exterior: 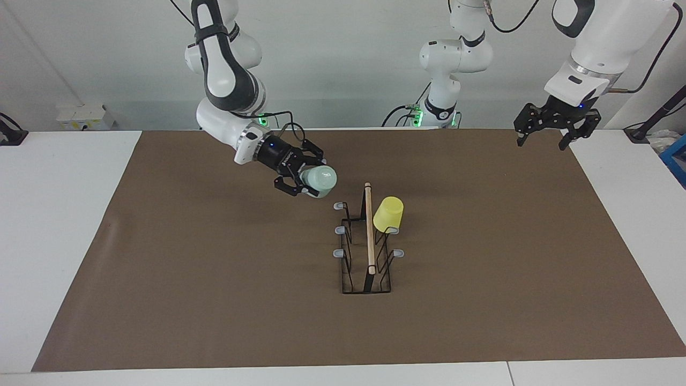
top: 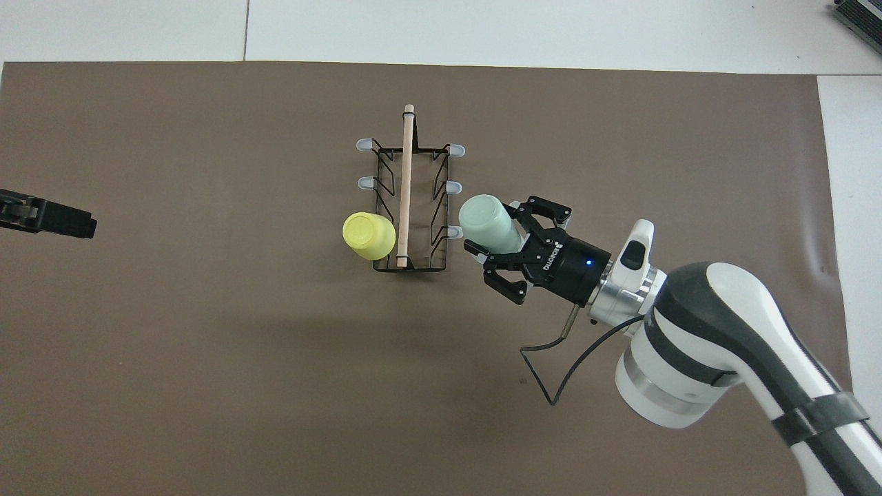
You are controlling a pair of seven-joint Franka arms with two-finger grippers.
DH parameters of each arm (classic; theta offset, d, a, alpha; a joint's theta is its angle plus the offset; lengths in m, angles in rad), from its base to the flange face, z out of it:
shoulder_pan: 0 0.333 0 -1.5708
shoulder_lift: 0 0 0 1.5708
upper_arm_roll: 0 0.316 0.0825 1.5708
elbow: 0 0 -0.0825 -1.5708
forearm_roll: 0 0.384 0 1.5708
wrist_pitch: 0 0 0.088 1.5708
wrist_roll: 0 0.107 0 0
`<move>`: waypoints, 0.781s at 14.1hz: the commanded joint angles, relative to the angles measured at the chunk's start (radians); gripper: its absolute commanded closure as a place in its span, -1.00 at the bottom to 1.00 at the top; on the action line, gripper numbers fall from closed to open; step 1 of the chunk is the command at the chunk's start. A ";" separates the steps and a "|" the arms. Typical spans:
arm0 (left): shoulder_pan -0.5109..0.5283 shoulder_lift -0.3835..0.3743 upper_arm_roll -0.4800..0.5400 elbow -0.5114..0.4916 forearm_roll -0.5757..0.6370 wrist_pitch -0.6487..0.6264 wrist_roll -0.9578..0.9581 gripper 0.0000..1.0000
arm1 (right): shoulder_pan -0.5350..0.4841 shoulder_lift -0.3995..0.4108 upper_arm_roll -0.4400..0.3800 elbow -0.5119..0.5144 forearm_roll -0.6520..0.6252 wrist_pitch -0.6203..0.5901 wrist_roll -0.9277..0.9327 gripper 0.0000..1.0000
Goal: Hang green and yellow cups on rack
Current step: 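Carry the green cup with the right gripper onto the rack peg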
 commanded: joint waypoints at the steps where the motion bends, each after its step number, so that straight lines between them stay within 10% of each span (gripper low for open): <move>1: 0.051 -0.028 -0.056 -0.034 0.020 0.007 -0.006 -1.00 | 0.019 0.054 -0.004 0.043 0.068 0.026 -0.060 0.70; 11: 0.045 -0.030 -0.055 -0.047 0.018 0.029 0.003 -1.00 | 0.082 0.156 -0.002 0.160 0.202 0.123 -0.135 0.70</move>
